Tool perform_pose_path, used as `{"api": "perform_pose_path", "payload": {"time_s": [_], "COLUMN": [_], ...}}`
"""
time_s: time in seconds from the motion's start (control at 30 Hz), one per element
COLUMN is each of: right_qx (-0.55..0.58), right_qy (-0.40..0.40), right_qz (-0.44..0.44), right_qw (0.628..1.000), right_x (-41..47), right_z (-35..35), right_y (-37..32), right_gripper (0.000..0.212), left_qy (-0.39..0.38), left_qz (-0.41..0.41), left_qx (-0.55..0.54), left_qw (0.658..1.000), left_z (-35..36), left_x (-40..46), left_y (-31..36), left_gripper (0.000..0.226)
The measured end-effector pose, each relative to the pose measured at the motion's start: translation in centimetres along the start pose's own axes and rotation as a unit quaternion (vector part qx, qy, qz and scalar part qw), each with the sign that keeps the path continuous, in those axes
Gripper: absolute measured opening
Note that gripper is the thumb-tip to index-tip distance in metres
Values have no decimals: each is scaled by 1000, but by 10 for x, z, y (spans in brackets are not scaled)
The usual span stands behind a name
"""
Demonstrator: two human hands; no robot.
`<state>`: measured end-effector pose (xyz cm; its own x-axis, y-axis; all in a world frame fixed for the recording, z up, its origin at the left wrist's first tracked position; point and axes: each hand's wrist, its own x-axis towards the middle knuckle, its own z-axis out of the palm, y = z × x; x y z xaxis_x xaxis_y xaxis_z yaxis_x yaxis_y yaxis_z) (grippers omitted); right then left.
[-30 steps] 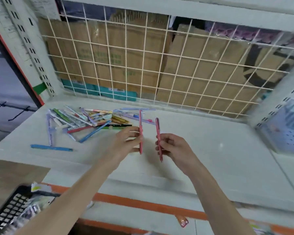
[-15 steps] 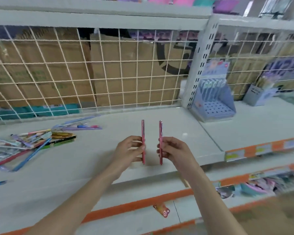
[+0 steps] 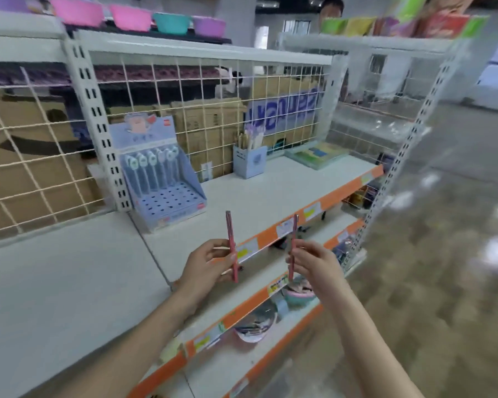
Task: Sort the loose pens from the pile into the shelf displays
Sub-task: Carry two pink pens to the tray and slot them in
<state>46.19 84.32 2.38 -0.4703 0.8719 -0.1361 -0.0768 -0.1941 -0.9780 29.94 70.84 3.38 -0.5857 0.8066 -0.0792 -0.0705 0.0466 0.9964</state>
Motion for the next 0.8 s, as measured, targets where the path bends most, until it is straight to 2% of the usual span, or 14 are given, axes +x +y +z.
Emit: {"api": "perform_pose_path", "payload": {"time_s": [0.3, 0.43, 0.63, 0.8], "right_qx": [-14, -3, -5, -33], "right_qy": [58, 71, 96, 100], "right_qz": [-10, -13, 37, 49], "right_qw": [998, 997, 995, 993], "right_x": [56, 78, 118, 188], "right_z": [-130, -161, -198, -235], "right_y": [-38, -41, -23, -42], "right_gripper": [12, 13, 17, 19], "left_qy": [-67, -90, -117, -144], "left_qz": [-12, -13, -33, -35], "left_qx": [-1, 6, -29, -43], "left_qw": [998, 996, 992, 988], "left_z": [143, 182, 249, 301], "left_x": [78, 113, 176, 247], "left_y": [4, 2, -10, -10], "left_gripper": [21, 17, 11, 12]}}
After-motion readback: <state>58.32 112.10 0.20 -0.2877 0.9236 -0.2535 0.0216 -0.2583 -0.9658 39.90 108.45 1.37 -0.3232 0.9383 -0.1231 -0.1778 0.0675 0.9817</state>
